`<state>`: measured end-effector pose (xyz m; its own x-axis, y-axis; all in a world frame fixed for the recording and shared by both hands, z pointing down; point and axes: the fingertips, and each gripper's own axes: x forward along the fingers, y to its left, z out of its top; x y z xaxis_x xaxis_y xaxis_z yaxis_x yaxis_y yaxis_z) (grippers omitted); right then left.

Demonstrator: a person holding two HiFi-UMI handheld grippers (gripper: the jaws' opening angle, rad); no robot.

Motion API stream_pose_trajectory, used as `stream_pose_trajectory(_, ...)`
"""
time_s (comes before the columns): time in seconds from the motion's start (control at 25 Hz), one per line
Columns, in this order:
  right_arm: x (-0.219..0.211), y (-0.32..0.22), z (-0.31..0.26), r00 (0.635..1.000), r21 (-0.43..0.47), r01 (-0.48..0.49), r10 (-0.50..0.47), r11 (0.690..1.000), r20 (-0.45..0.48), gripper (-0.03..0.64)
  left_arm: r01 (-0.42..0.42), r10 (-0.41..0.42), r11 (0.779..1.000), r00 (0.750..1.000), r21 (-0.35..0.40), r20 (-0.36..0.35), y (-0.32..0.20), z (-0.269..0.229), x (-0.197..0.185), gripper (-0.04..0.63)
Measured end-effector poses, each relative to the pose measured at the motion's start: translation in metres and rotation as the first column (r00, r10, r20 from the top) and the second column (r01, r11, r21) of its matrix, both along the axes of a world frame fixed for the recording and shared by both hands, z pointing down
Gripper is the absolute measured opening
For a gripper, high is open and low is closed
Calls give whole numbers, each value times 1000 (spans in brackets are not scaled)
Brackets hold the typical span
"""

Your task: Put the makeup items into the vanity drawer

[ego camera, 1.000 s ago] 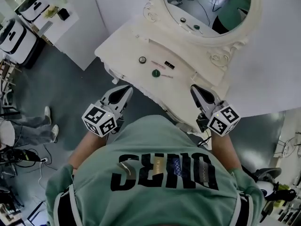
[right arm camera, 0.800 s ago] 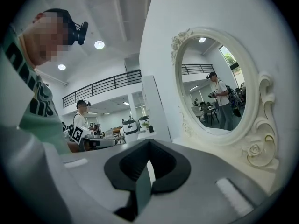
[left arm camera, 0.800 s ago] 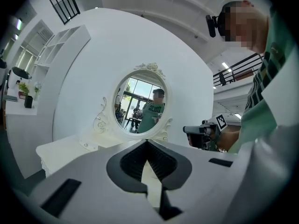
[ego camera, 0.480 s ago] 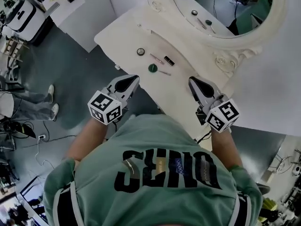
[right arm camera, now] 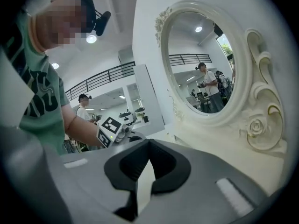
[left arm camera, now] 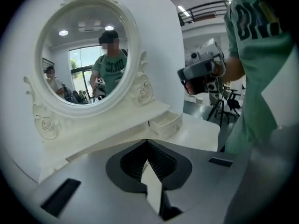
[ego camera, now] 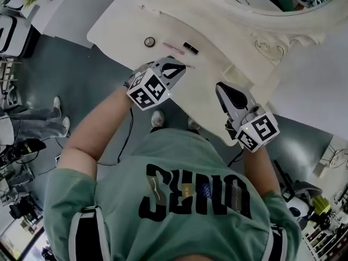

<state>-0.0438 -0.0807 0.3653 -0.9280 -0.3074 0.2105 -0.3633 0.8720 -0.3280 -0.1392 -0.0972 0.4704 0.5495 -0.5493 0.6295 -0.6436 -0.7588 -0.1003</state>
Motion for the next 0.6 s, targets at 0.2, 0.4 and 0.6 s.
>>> stream_pose_trajectory(0.2,17,-6,25,1000,-47,-30,31,998,5,9,-194,211,976,954,-97,215,-27,70,21,12)
stream_pose_trajectory(0.4,38,-12,45,998,-95,-66,68,993,11,9,-282,356,922,888,-267,292,-34,131,34,78)
stream_pose_trajectory(0.6,55,-13,47,995,-111,-93,95,989,13,9,-306,430,882,834,-359,346,-27,158,37,101)
